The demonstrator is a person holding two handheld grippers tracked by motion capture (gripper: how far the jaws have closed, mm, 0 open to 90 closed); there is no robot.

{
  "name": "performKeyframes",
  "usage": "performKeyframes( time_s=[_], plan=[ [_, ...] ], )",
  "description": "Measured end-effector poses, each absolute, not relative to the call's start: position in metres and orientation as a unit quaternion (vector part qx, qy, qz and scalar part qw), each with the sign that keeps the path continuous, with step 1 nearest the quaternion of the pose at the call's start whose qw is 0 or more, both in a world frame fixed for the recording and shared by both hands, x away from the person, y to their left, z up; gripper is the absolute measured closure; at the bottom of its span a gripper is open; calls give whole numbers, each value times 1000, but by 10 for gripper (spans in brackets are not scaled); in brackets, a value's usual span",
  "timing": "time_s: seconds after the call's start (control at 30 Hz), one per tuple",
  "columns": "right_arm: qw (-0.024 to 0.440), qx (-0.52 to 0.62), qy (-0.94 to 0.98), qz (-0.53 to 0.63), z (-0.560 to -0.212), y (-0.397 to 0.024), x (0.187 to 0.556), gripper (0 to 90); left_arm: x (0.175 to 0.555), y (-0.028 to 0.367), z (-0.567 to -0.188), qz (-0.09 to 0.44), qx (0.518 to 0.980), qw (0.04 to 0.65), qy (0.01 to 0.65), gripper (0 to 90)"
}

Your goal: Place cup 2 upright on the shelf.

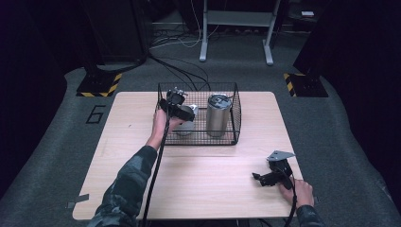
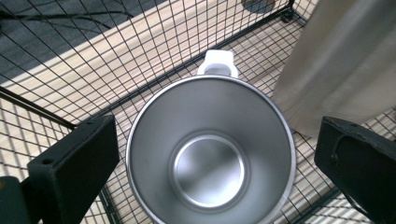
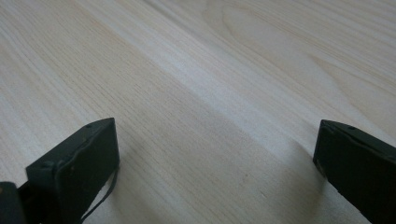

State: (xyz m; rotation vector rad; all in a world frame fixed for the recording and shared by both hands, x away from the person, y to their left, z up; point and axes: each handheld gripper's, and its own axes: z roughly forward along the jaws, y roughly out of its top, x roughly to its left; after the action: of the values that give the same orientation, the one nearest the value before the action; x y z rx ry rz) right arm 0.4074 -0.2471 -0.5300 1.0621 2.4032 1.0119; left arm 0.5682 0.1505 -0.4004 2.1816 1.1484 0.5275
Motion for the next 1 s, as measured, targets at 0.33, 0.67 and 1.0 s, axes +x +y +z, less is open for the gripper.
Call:
performKeyframes(
  time_s=[0.33,0.67,1.0],
  plan=[
    [161,372,843,353,-530,-247,407,0,539,156,-378,206,823,336,409,0],
    [163,372,842,354,-530,-247,407,0,495,163,-362,218,826,360,374,0],
    [164,373,842,355,-530,-247,407,0,445,181,-363,243,828,365,349,4]
  ],
)
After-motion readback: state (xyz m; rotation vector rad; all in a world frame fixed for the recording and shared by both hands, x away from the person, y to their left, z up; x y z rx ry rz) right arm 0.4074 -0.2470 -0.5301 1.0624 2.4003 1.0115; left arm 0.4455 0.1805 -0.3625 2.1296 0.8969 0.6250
